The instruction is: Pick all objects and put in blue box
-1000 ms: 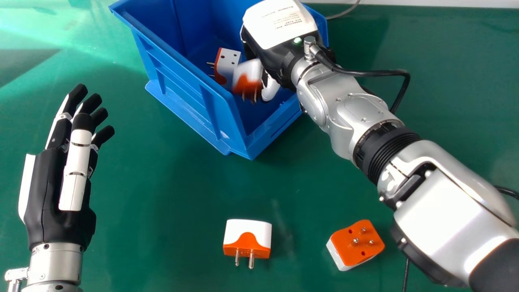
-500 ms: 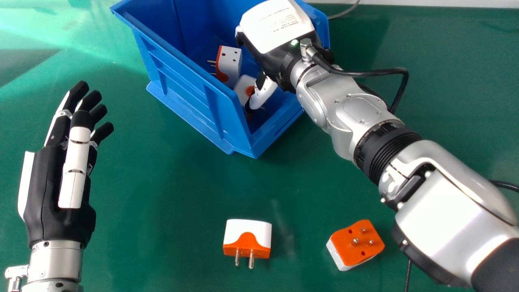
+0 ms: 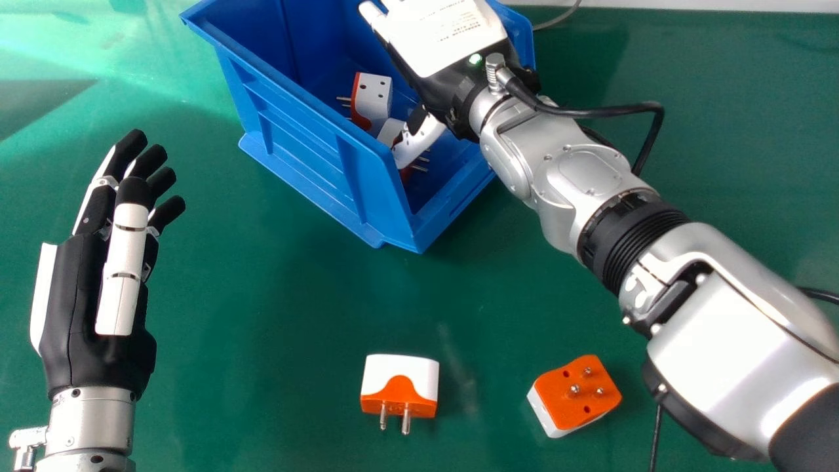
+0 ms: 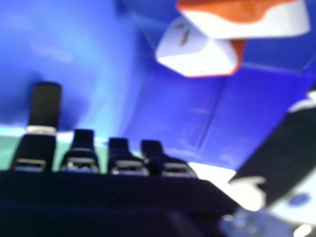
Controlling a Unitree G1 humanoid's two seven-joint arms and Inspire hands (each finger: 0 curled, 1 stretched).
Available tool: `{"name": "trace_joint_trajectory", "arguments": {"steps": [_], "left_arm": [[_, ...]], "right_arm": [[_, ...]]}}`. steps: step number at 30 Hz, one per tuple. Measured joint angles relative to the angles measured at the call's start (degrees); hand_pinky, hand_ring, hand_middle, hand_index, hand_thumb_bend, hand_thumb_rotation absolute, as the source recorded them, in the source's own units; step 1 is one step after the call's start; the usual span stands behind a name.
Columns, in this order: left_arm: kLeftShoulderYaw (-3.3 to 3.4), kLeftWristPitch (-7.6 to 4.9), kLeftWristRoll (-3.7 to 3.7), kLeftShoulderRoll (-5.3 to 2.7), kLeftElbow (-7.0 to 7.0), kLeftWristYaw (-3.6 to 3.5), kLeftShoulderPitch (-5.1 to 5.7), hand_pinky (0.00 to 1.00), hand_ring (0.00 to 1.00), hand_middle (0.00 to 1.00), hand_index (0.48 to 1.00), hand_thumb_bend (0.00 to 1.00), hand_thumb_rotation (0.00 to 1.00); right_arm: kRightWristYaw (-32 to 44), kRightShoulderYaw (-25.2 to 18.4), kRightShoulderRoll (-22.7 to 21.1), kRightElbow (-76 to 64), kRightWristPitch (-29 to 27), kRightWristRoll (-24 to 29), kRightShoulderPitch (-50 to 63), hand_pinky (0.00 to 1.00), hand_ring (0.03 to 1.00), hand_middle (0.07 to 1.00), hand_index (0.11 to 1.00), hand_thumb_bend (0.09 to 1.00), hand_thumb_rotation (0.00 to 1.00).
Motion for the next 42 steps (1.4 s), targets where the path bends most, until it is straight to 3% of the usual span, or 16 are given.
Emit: {"name": "trace_joint_trajectory", "arguments": {"steps": [8,10,12,14,17,19,22,28,34,38,42], "left_arm": [[0.04,0.05,-0.11,0.03,0.11,-0.06,-0.61,0.87,0.9,0.9,0.891,0.49,0.77],[0.06,0.05,-0.14,0.07,0.32,-0.14,-0.9,0.87,0.9,0.9,0.89,0.49,0.77],[0.04,0.08,-0.11,0.11,0.36,-0.11,-1.12,0.87,0.9,0.9,0.892,0.49,0.77],[0.01,0.11,-0.1,0.14,0.37,-0.12,-1.24,0.87,0.9,0.9,0.895,0.49,0.77],[0.0,0.16,-0.09,0.23,0.43,-0.18,-1.46,0.88,0.91,0.91,0.909,0.49,0.77],[0.0,0.19,-0.1,0.28,0.46,-0.28,-1.53,0.88,0.91,0.92,0.914,0.49,0.78],[-0.01,0.38,-0.17,0.36,0.5,-0.98,-1.67,0.89,0.91,0.92,0.925,0.49,0.77],[0.01,0.83,-0.91,0.58,0.73,-2.34,-2.02,0.89,0.92,0.93,0.939,0.5,0.77],[-0.16,1.29,-1.02,0.57,0.73,-2.66,-1.94,0.89,0.92,0.93,0.939,0.52,0.75],[-0.44,1.17,-0.97,0.53,0.73,-2.79,-1.58,0.89,0.92,0.93,0.937,0.53,0.74],[-0.69,1.17,-0.48,0.16,0.67,-2.28,-0.97,0.88,0.91,0.93,0.933,0.51,0.74]], "right_arm": [[-1.4,0.3,-3.8,-6.4,-1.9,-1.4,0.6,0.84,0.929,0.945,0.921,0.703,0.34],[-1.6,0.2,-5.8,-10.4,-3.1,-1.5,1.6,0.82,0.919,0.931,0.905,0.659,0.23],[-2.6,0.0,-8.0,-14.6,-4.8,-2.0,3.1,0.81,0.91,0.923,0.895,0.646,0.18],[-4.4,-0.4,-10.7,-19.7,-6.6,-2.6,5.1,0.77,0.881,0.899,0.868,0.589,0.12],[-3.9,-1.8,-15.0,-28.8,-8.1,-2.9,8.9,0.77,0.866,0.895,0.863,0.427,0.05],[-2.9,-3.4,-18.0,-35.6,-8.5,-3.4,11.8,0.77,0.862,0.895,0.862,0.375,0.03],[-1.2,-6.7,-21.8,-45.6,-8.6,-3.6,16.5,0.77,0.86,0.89,0.86,0.341,0.02],[5.8,-14.7,-28.0,-65.4,-7.4,-3.5,28.3,0.74,0.855,0.882,0.85,0.346,0.01],[15.7,-24.5,-31.0,-85.2,-4.0,-1.2,43.8,0.68,0.823,0.859,0.826,0.449,0.0],[16.2,-30.3,-31.1,-94.0,-3.7,0.2,56.8,0.67,0.82,0.857,0.829,0.492,0.0],[14.5,-32.9,-29.4,-97.3,-4.0,0.0,68.8,0.67,0.824,0.865,0.841,0.478,0.0]]}}
